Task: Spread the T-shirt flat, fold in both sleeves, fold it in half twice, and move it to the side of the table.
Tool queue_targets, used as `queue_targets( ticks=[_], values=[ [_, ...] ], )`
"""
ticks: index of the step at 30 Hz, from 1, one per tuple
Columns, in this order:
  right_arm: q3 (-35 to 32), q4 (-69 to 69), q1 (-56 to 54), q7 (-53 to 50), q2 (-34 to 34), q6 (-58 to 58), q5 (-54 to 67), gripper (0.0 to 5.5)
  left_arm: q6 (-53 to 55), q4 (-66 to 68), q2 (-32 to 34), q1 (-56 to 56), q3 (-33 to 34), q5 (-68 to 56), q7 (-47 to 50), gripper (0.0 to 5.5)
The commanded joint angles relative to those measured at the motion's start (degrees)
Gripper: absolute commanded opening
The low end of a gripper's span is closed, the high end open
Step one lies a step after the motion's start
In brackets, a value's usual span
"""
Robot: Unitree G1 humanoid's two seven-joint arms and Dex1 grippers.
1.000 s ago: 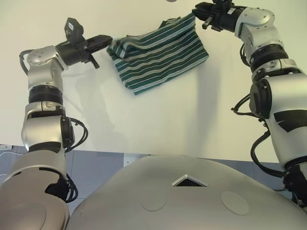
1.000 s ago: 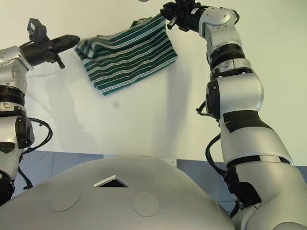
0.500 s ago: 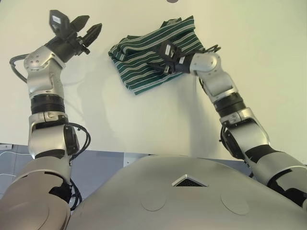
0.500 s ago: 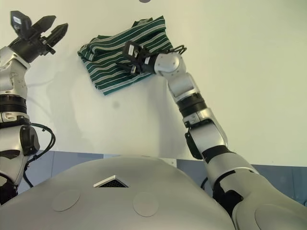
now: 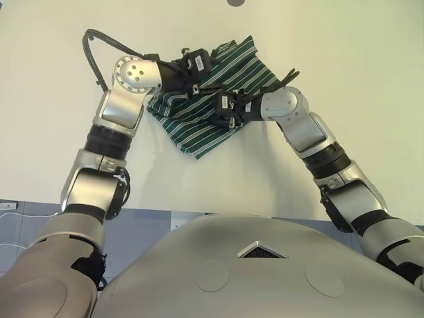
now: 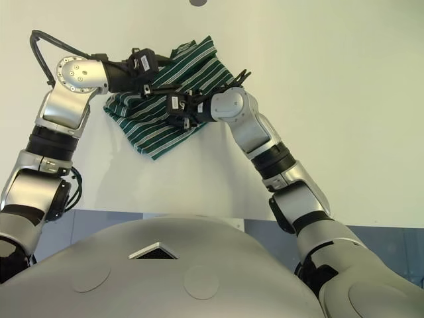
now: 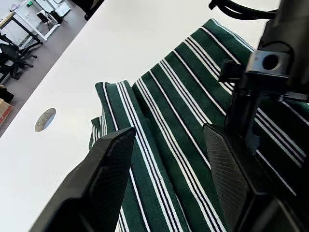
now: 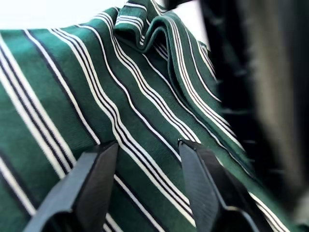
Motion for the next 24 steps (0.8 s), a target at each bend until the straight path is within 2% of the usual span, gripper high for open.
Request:
queue_targets(
  ticks=[1, 5, 9, 13, 18, 24],
  values=[
    [1.49, 0.76, 3.43, 0.82, -3.34, 2.61, -1.38, 2.31, -3.06, 2.49, 2.41, -0.27, -1.83, 7.75, 6.09, 2.57],
    [1.50, 0.33, 3.13, 0.98, -3.81, 2.64, -1.07, 2.31, -8.23, 10.52, 3.68, -2.53, -3.25, 14.72, 12.79, 2.57],
    [1.60, 0.22, 3.23, 0.92, -4.16, 2.58, -0.87, 2.31, -11.38, 15.06, 3.61, -4.93, -1.62, 15.52, 16.60, 2.57],
    [1.98, 0.61, 3.33, 0.18, -3.91, 2.45, -1.33, 2.31, -7.61, 7.16, -0.14, -3.72, 0.77, 7.00, 11.69, 2.57],
    [2.60, 0.93, 3.17, -0.23, -3.89, 2.11, -1.78, 2.31, -4.48, 1.43, -0.63, 0.81, -0.71, 2.82, 6.13, 2.57],
    [2.98, 1.19, 2.83, -0.10, -4.18, 1.82, -1.91, 2.31, -10.29, 13.07, 1.56, -1.87, -3.52, 12.13, 11.90, 2.57]
  ],
)
